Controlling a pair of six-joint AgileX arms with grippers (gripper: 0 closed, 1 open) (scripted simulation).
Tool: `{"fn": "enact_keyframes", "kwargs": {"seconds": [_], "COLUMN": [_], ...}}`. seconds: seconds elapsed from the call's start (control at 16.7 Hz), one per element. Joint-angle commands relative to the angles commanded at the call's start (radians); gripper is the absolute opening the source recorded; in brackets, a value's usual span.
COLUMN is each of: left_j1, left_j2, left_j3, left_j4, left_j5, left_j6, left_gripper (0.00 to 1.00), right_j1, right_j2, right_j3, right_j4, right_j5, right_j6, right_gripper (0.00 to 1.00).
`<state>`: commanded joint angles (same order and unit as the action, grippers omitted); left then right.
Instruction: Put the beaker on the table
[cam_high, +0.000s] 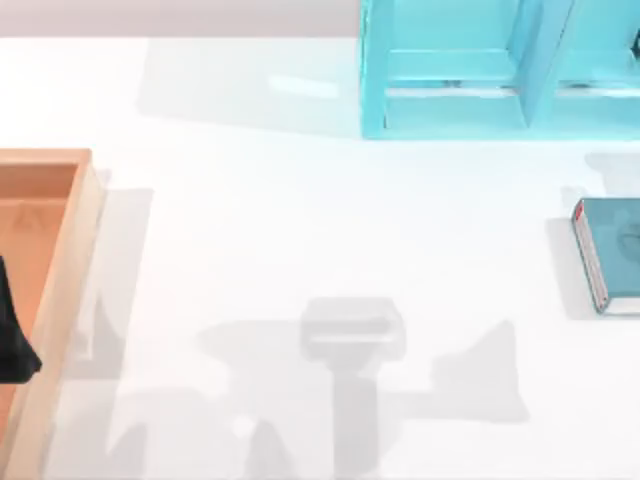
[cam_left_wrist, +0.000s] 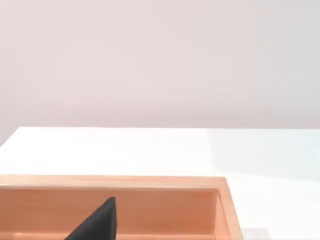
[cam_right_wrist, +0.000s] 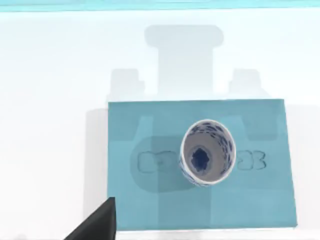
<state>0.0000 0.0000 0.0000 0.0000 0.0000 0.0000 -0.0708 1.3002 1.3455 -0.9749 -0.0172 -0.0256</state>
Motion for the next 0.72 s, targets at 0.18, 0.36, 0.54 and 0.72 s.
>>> {"fn": "enact_keyframes", "kwargs": {"seconds": [0.18, 0.36, 0.54, 0.72], "left_j1": [0.0, 0.0, 0.0, 0.0], "left_j2": [0.0, 0.0, 0.0, 0.0], "left_j3": [0.0, 0.0, 0.0, 0.0], "left_j4": [0.0, 0.0, 0.0, 0.0], "left_j5": [0.0, 0.0, 0.0, 0.0], "left_j6": [0.0, 0.0, 0.0, 0.0], "left_gripper": [1.0, 1.0, 1.0, 1.0], "right_j1": [-0.022, -0.039, -0.05, -0.053], "right_j2": [0.272, 0.5, 0.665, 0.742], "right_j3": [0.231, 0.424, 0.566, 0.635], "right_j4": [-0.199, -0.363, -0.479, -0.534], "right_j5": [0.012, 0.017, 0.015, 0.012], "right_j6": [-0.033, -0.058, -0.073, -0.079], "right_gripper": [1.0, 1.0, 1.0, 1.0]}}
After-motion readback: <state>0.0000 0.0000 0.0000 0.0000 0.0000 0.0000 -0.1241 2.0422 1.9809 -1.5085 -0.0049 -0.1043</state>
